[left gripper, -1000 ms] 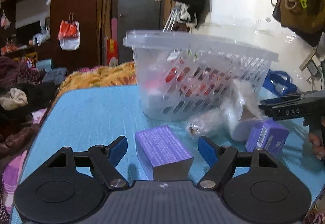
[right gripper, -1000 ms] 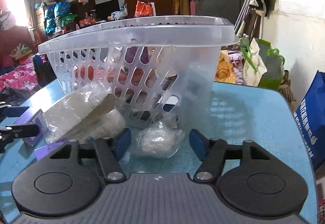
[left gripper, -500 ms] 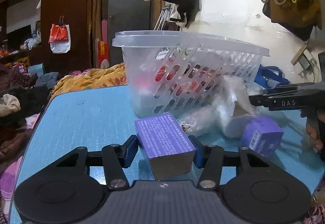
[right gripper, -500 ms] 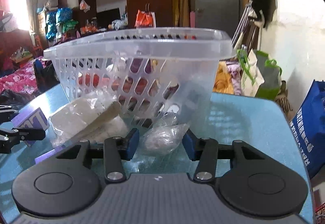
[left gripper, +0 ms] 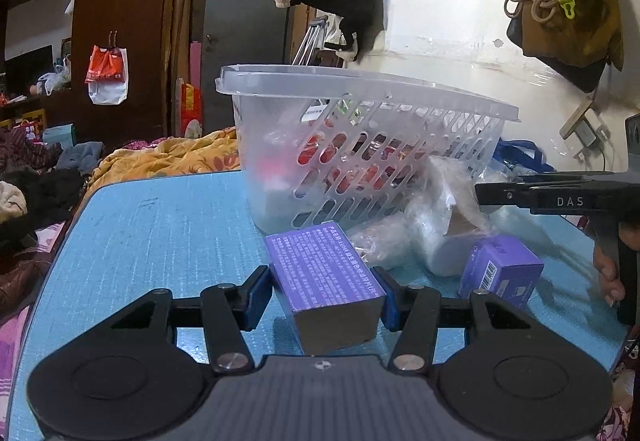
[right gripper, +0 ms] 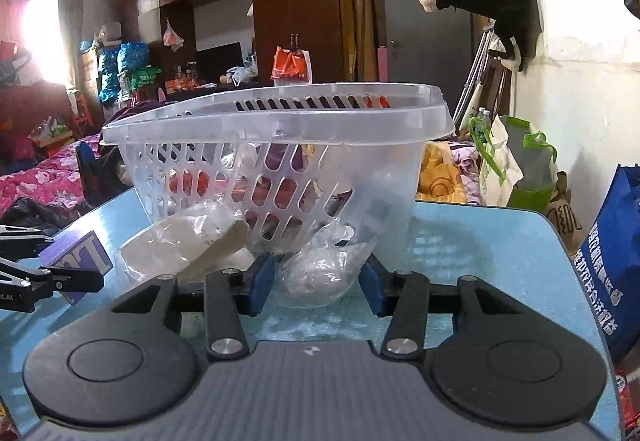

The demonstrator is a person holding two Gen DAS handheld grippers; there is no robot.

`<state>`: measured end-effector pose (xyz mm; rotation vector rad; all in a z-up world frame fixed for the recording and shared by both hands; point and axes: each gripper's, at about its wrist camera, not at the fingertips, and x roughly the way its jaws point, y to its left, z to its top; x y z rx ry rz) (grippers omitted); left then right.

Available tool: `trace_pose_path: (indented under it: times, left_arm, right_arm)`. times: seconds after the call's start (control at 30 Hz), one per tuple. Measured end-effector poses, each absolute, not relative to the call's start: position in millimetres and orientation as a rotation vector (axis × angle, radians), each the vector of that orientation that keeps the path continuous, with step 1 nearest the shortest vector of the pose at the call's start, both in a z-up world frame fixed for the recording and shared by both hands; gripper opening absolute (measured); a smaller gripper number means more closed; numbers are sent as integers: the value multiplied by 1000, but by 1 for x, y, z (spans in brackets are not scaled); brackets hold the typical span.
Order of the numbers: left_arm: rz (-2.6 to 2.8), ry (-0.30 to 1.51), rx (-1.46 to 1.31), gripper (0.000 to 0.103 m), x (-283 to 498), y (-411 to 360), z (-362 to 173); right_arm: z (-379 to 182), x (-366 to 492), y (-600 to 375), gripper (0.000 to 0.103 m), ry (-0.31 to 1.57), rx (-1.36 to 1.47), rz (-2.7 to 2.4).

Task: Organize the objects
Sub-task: 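Grasp the lavender box with the left tool while the right grasps a clear bagged white packet, then lift both held items over the white basket and open both tools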

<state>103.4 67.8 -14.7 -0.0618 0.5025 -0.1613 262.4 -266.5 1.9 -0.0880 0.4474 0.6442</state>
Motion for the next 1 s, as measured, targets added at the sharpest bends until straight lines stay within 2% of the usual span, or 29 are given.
trace_pose_path:
  times: [1.0]
  left_arm:
    - [-124,380,-43,57,86,68,-10]
  right_arm:
    - [11,230,-277,50,267,-65,664]
